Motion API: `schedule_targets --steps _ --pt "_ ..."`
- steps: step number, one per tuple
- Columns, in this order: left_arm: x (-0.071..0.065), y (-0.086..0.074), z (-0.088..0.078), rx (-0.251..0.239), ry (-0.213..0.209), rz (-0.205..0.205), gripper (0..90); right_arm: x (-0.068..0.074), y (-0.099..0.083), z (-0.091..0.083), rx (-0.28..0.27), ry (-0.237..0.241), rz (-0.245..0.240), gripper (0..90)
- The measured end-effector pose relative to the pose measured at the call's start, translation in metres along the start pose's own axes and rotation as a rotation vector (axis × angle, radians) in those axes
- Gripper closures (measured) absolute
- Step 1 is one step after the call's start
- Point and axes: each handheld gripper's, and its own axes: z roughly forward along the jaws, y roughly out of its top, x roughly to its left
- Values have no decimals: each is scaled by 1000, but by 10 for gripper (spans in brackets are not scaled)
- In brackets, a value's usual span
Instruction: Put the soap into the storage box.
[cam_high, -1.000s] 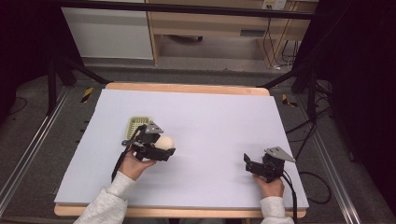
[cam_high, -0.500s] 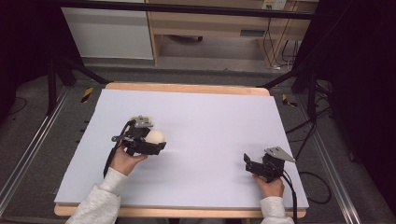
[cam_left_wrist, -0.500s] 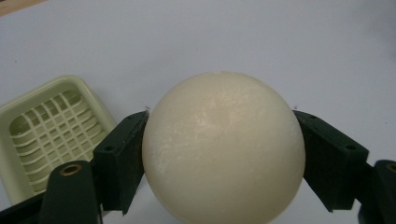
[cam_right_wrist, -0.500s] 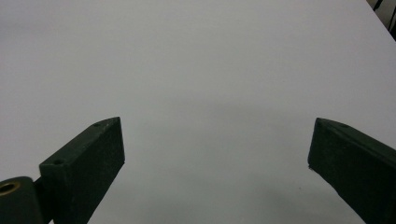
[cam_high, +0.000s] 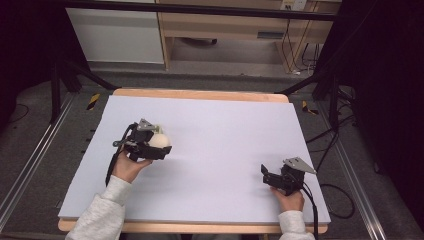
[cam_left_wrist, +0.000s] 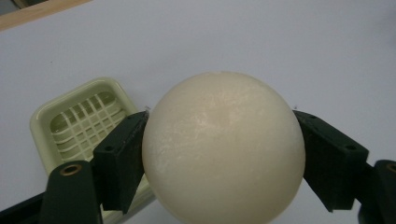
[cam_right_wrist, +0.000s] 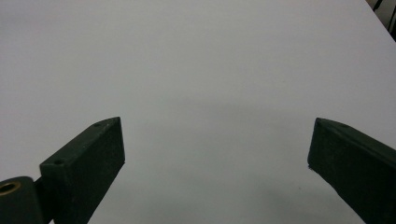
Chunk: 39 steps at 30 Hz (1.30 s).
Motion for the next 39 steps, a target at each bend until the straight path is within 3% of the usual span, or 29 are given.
schedule_targets --steps 8,29,39 --pt "11 1 4 -2 17 -23 226 0 0 0 0 -1 -1 42" --pt "39 0 24 50 60 -57 226 0 0 0 4 1 2 42" --pt "52 -2 38 68 85 -97 226 0 0 0 3 2 3 42"
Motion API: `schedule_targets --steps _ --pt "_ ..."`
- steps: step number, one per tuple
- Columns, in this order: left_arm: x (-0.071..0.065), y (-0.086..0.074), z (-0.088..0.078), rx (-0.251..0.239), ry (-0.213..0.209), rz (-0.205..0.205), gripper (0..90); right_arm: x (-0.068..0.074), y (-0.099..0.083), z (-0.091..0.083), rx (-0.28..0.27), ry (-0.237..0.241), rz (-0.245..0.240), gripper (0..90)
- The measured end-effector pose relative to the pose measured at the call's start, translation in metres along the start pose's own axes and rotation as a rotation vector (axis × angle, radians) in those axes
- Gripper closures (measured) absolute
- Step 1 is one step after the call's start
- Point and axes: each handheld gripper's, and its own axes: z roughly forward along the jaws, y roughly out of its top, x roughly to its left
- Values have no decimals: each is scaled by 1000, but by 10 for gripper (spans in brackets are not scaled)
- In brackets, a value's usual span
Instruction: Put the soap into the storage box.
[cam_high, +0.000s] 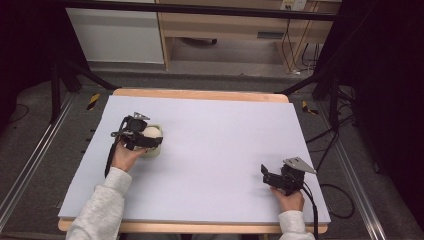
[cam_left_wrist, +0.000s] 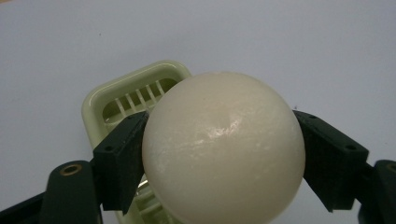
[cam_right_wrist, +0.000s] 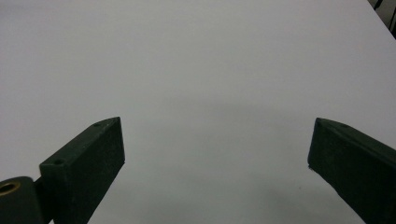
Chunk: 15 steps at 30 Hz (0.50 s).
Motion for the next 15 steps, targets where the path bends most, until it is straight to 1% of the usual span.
schedule_targets --steps 5,9,13,15 --pt "7 0 3 -2 13 -21 226 0 0 0 -1 0 0 42" --pt "11 -1 7 3 24 -23 226 0 0 0 -1 0 -1 42" --pt "14 -1 10 -7 30 -37 226 0 0 0 -1 -1 0 42" --pt "15 -2 11 0 35 -37 226 0 0 0 -1 0 0 42"
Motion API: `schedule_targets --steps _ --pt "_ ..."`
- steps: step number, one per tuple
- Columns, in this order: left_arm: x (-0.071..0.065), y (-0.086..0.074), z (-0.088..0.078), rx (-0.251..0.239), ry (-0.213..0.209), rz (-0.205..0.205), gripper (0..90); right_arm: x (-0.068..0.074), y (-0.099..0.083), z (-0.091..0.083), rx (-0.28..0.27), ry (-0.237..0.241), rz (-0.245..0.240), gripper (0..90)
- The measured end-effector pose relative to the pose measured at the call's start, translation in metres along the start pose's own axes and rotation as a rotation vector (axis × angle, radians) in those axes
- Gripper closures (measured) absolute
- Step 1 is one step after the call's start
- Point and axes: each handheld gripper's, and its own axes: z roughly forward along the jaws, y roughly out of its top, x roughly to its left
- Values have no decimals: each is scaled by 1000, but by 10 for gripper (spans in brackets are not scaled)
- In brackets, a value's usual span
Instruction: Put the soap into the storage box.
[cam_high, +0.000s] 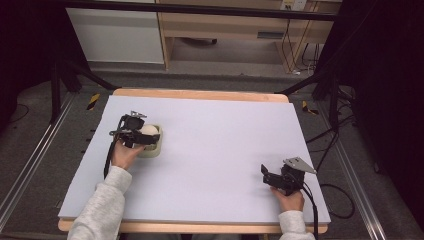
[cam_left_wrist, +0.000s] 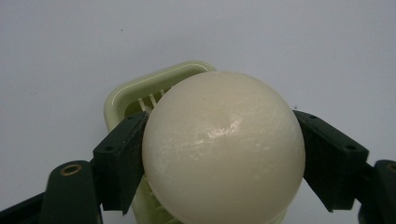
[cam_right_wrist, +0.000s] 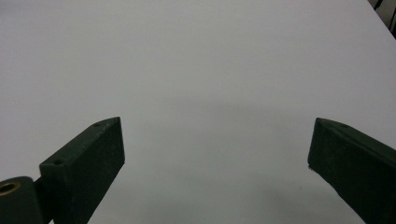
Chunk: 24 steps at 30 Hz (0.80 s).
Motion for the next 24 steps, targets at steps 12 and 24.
schedule_targets --steps 12,24 --pt "4 -2 8 27 35 -1 226 0 0 0 0 -1 1 42" --pt "2 -5 14 47 37 4 226 0 0 0 -2 0 0 42"
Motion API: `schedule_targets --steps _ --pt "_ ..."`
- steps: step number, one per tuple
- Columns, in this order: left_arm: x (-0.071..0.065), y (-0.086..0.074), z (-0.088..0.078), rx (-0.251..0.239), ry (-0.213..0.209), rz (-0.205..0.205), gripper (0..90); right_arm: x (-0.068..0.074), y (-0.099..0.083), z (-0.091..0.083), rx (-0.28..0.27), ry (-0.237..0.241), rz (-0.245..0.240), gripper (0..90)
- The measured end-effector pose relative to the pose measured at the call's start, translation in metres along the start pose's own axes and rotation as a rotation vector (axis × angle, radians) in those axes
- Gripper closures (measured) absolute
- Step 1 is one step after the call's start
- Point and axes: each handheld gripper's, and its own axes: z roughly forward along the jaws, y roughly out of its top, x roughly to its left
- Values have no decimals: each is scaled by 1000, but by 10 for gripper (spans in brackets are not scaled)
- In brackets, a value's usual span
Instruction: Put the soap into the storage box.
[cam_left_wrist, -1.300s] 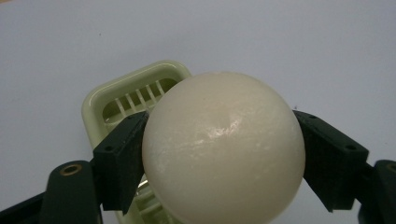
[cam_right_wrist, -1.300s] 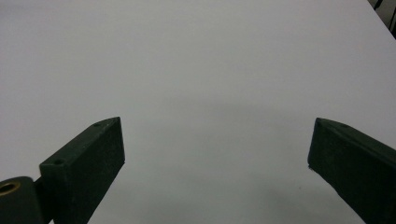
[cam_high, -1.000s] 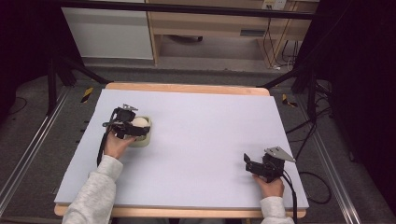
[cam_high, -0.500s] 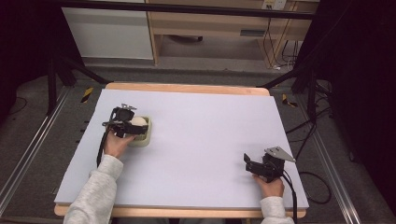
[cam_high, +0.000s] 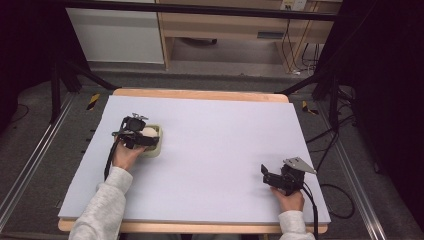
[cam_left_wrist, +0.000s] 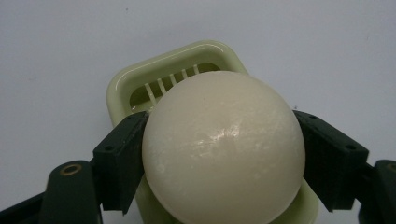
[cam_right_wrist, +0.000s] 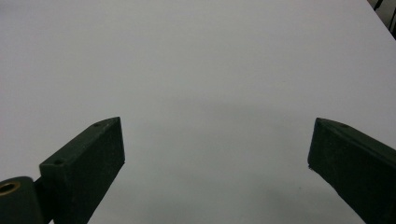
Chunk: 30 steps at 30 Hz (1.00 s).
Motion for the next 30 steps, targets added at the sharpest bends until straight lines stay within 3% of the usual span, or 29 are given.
schedule_targets --steps 19,30 --pt "2 -5 3 0 -5 -11 223 0 0 0 0 -2 1 41" --pt "1 -7 -11 -24 -15 4 169 0 0 0 -2 -2 1 41"
